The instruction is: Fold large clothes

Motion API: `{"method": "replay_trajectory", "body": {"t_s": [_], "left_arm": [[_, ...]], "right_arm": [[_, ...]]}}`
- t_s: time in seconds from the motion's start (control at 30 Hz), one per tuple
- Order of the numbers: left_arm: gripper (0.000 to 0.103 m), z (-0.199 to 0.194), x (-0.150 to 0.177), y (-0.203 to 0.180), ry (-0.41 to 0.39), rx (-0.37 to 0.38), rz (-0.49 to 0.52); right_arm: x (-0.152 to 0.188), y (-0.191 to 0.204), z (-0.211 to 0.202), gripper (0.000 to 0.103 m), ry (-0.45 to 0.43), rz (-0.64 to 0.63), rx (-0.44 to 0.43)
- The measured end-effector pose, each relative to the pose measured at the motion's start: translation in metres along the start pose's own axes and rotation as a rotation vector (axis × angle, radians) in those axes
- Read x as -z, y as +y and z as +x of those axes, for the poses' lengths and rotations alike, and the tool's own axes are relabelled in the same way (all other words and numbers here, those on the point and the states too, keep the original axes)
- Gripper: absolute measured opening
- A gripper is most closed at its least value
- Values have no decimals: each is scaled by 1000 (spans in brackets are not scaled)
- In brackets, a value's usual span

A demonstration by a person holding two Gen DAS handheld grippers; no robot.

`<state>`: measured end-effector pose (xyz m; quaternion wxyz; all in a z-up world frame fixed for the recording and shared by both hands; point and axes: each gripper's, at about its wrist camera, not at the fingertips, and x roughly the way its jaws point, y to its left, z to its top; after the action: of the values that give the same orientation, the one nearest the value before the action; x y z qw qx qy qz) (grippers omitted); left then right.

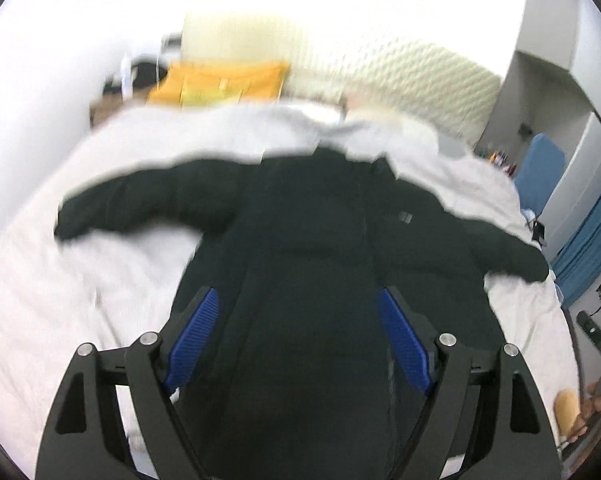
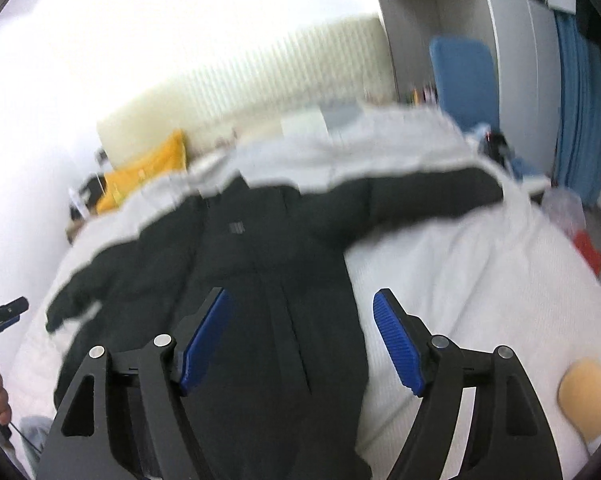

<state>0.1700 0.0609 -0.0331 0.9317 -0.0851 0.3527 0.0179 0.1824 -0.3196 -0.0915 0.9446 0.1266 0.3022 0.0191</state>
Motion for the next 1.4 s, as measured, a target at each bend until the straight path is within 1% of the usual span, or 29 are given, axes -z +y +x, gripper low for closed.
{"method": "replay_trajectory", "body": {"t_s": [0.07, 0.23, 0.3, 0.37, 0.43, 0.47, 0.57, 0.63, 0.8, 0.9, 1.07, 1.2, 1.3, 1.33, 1.4], "left_arm": [[82, -5, -6, -10, -49, 14, 19], [82, -8, -6, -26, -125, 81, 29], [82, -1, -1, -28, -132, 105, 30], [82, 6, 7, -33, -122, 121, 39], [82, 10, 12, -37, -117, 121, 58], [82, 11, 16, -39, -127, 116, 71], [82, 13, 25, -41, -165, 107, 91], [82, 19, 28, -37, -166, 87, 92], [82, 25, 30, -26, -173, 89, 55], [82, 25, 28, -23, -180, 89, 45], [83, 31, 31, -21, -178, 73, 42], [85, 33, 32, -21, -175, 75, 40], [88, 34, 33, -22, -182, 67, 43], [91, 34, 33, -22, -183, 69, 40], [98, 34, 34, -21, -187, 72, 32]], "right_arm": [[-4, 4, -8, 74, -72, -2, -11], [-5, 10, -18, 74, -189, -14, -32], [-3, 16, -21, 74, -205, -16, -34], [0, 21, -24, 74, -227, -42, -35], [4, 29, -27, 74, -243, -69, -29], [7, 34, -26, 74, -251, -82, -31], [17, 46, -20, 74, -234, -111, -46], [24, 52, -13, 74, -217, -126, -45], [35, 61, 3, 74, -178, -168, -30], [28, 55, 9, 74, -178, -147, -20], [2, 40, 13, 74, -233, -157, 33], [-23, 16, 18, 74, -279, -143, 47], [-38, -3, 25, 74, -293, -112, 71], [-42, -9, 28, 74, -295, -100, 73], [-51, -24, 36, 74, -291, -64, 78]]}}
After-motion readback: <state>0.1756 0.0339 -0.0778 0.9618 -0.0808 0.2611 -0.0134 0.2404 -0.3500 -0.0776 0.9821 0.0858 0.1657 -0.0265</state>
